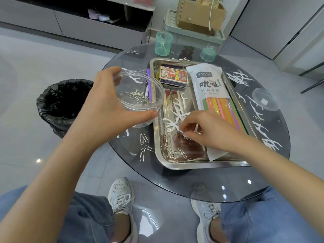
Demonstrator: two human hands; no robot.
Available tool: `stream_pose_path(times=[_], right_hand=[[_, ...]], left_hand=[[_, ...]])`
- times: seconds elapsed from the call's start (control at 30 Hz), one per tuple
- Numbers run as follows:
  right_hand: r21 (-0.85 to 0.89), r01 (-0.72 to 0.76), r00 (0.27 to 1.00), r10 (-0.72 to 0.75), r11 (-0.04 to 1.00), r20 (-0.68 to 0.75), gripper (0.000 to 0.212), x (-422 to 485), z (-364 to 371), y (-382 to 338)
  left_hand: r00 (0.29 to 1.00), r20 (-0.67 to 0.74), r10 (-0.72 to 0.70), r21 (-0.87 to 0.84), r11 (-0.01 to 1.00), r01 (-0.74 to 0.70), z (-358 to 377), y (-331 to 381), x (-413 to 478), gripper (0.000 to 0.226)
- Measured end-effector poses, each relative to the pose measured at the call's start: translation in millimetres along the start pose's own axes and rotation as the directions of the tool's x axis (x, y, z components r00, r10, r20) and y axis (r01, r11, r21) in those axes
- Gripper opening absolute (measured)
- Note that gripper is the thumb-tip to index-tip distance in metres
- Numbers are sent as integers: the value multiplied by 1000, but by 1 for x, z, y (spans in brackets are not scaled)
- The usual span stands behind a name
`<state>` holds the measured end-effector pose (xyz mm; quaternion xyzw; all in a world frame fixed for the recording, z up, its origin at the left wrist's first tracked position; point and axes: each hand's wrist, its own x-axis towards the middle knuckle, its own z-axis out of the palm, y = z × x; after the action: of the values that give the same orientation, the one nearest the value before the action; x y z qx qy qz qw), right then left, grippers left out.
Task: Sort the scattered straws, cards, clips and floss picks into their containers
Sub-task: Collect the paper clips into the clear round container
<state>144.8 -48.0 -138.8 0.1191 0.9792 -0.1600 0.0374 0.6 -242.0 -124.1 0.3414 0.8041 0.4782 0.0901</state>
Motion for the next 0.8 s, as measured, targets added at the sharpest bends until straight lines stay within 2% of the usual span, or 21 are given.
stream_pose_path(times=[0.13,0.33,0.43,0.6,0.7,0.8], right_hand=[[38,13,999,-15,999,43,10,-3,-1,-2],[-39,-44,998,42,998,-43,21,6,3,0],[-33,-47,997,44,998,-68,14,9,7,-4],[-179,-21,998,10,984,-63,11,14,9,-11],[-44,-19,999,17,999,-47,9,12,0,-12],[103,5,988,-21,995,152,7,3,-7,-18]], left_hand=[[1000,3,-3,10,1000,3,1,-2,0,123],[1000,-2,0,29,1000,0,0,-3,0,123],[1000,6,-3,31,1000,3,1,-4,1,121],[1000,5,-6,33,999,6,1,-3,1,121],[1000,-5,-12,31,999,12,-2,-3,1,122],[1000,-10,-8,34,999,9,-3,-3,1,121]])
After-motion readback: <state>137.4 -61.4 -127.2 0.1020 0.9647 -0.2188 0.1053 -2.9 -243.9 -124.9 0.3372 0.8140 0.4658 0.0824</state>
